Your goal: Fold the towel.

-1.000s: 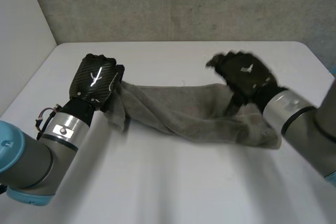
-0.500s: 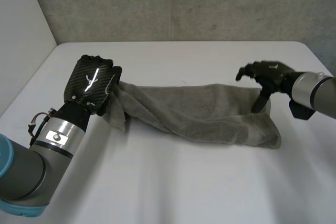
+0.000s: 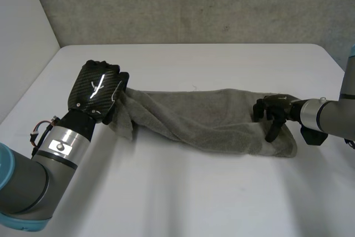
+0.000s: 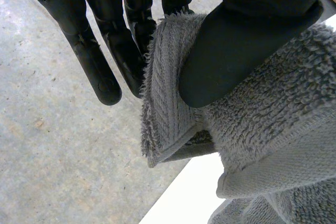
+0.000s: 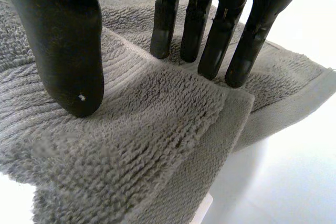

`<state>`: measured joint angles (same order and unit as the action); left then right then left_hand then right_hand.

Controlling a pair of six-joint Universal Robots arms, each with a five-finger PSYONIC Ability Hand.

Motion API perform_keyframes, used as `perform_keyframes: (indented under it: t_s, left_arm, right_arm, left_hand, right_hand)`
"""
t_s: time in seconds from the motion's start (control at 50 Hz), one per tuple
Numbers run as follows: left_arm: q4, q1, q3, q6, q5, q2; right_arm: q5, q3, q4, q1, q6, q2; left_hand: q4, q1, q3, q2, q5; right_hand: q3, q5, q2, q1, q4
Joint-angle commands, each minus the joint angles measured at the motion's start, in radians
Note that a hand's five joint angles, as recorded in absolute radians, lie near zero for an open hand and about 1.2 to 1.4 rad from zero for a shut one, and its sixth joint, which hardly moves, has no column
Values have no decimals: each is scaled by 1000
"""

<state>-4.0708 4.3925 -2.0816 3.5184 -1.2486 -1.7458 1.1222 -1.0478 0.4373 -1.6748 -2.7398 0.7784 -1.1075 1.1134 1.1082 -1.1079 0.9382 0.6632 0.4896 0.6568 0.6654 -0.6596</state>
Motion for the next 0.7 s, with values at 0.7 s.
perform_keyframes:
  t_s: [0.7]
  left_arm:
    - [-2, 42, 2, 2, 2, -11]
  right_arm:
    - [-186, -663, -308, 205, 89, 608]
  left_hand:
    - [-125, 119, 124, -124, 120]
  right_hand:
    - [733, 732, 739, 731, -737]
